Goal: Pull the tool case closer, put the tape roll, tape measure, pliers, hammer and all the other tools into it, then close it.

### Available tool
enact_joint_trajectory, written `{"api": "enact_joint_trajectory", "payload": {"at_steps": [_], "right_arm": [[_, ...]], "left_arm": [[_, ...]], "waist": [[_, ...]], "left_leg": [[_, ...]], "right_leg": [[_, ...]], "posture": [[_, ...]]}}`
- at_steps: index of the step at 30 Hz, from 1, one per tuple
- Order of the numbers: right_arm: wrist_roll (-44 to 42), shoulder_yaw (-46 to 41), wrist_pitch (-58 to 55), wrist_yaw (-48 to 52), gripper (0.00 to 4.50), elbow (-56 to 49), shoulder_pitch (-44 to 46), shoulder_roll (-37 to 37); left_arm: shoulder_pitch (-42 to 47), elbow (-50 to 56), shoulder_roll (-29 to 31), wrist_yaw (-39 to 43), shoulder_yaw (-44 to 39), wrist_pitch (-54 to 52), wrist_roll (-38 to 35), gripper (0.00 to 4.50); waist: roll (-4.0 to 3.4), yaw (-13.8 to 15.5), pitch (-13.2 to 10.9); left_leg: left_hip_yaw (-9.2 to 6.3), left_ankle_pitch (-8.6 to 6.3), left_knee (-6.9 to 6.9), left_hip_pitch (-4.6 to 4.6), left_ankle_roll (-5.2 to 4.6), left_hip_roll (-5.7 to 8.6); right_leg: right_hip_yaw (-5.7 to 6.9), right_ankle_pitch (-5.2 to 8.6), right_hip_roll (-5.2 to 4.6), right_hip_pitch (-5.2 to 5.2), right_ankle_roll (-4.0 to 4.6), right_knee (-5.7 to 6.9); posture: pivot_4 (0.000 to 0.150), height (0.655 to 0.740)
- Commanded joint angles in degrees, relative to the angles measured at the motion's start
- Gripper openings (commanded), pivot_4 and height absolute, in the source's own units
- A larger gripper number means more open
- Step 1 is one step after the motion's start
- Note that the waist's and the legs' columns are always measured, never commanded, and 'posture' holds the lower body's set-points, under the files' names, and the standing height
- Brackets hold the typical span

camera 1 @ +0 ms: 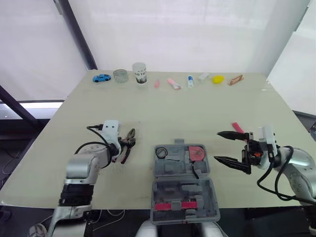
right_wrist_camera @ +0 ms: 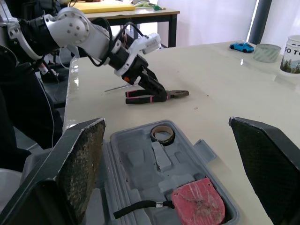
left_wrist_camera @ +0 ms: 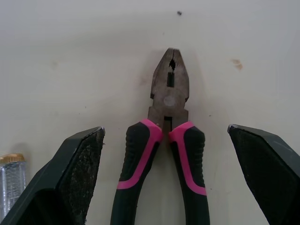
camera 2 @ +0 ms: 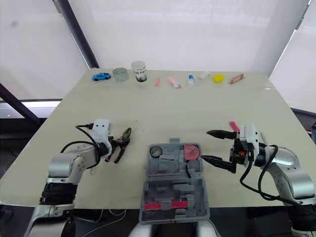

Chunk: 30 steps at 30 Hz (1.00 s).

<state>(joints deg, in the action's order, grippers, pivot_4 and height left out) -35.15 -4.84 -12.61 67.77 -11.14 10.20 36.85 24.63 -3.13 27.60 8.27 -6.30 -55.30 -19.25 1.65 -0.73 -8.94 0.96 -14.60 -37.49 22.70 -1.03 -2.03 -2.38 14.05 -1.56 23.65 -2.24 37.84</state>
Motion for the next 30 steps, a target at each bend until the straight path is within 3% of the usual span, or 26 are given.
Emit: {"api": "enact_joint_trajectory", "payload": {"at_steps": [1,6,9,11,13,18,21,25,30], "right_arm": [[-0.4,-0.6,0.3,-0.7,4.43,-2.6,-0.8,-0.1],[-0.5,-0.5,0.4,-1.2,4.43,-3.2,-1.1,-0.5],[-0.4,-0.4,0.4,-1.3,4.50,-3.4,-1.2,-0.6],[-0.3,-0.4,0.5,-1.3,4.50,-3.5,-1.3,-0.7],[-0.3,-0.4,0.5,-1.4,4.50,-3.5,-1.3,-0.7],[-0.2,-0.1,0.5,-1.4,4.50,-3.8,-1.2,-0.8],[-0.4,0.3,0.0,-1.7,4.50,-4.9,-1.2,-0.8],[-1.0,0.4,-1.2,-2.4,4.50,-6.0,-0.5,-0.8],[2.4,3.4,-4.3,-6.9,4.50,-6.8,2.3,-1.1]], "left_arm": [[1.6,-2.7,-1.8,-1.2,0.7,1.6,2.7,4.50],[2.6,-6.6,-4.6,-1.8,0.4,3.3,4.9,4.50],[2.8,-7.5,-4.9,-1.0,0.1,3.3,5.2,3.65],[2.8,-8.1,-5.0,-0.6,-0.2,3.3,5.2,2.83],[2.7,-8.2,-5.1,-0.4,-0.4,3.2,5.4,2.47],[1.1,-5.7,-5.2,0.1,-0.7,1.9,5.3,2.47],[-1.8,-0.8,-2.2,4.2,-0.6,1.3,4.2,2.47],[-6.7,6.0,5.1,14.0,-0.7,1.7,1.4,2.47],[-11.3,10.1,18.5,31.4,1.3,9.0,-0.2,2.46]], "waist": [[0.00,0.1,0.0],[-0.02,0.2,0.0],[-0.03,0.2,0.0],[-0.03,0.1,0.0],[-0.05,0.1,0.0],[-0.06,0.1,0.0],[-0.06,-0.1,0.0],[-0.07,-0.6,0.0],[-0.02,-0.1,-0.1]], "left_leg": [[-0.01,0.00,0.00,0.00,0.00,-0.01],[-0.01,0.00,-0.03,0.00,0.00,0.02],[-0.01,0.00,-0.04,-0.02,0.00,0.02],[-0.01,0.00,-0.04,-0.03,0.00,0.03],[-0.01,0.00,-0.04,-0.03,0.00,0.03],[-0.01,0.01,-0.04,-0.04,0.00,0.02],[-0.04,0.00,-0.04,-0.04,0.00,0.01],[-0.12,0.00,-0.04,-0.06,0.01,-0.07],[-0.10,0.01,-0.04,-0.05,0.01,-0.10]], "right_leg": [[-0.01,0.00,-0.01,0.00,0.00,0.00],[0.00,0.00,-0.04,-0.01,-0.01,0.03],[0.00,0.00,-0.04,-0.01,-0.01,0.07],[0.00,0.00,-0.04,-0.02,-0.01,0.07],[-0.01,0.00,-0.04,-0.02,-0.01,0.07],[-0.02,0.00,-0.04,-0.02,-0.01,0.08],[-0.05,0.00,-0.05,-0.01,-0.01,0.07],[-0.12,0.00,-0.01,0.02,0.00,0.08],[-0.01,0.01,-0.02,0.03,0.03,0.10]], "posture": [[0.150,0.7400],[0.150,0.7400],[0.150,0.7400],[0.150,0.7400],[0.150,0.7400],[0.150,0.7400],[0.150,0.7400],[0.150,0.7400],[0.150,0.7400]]}}
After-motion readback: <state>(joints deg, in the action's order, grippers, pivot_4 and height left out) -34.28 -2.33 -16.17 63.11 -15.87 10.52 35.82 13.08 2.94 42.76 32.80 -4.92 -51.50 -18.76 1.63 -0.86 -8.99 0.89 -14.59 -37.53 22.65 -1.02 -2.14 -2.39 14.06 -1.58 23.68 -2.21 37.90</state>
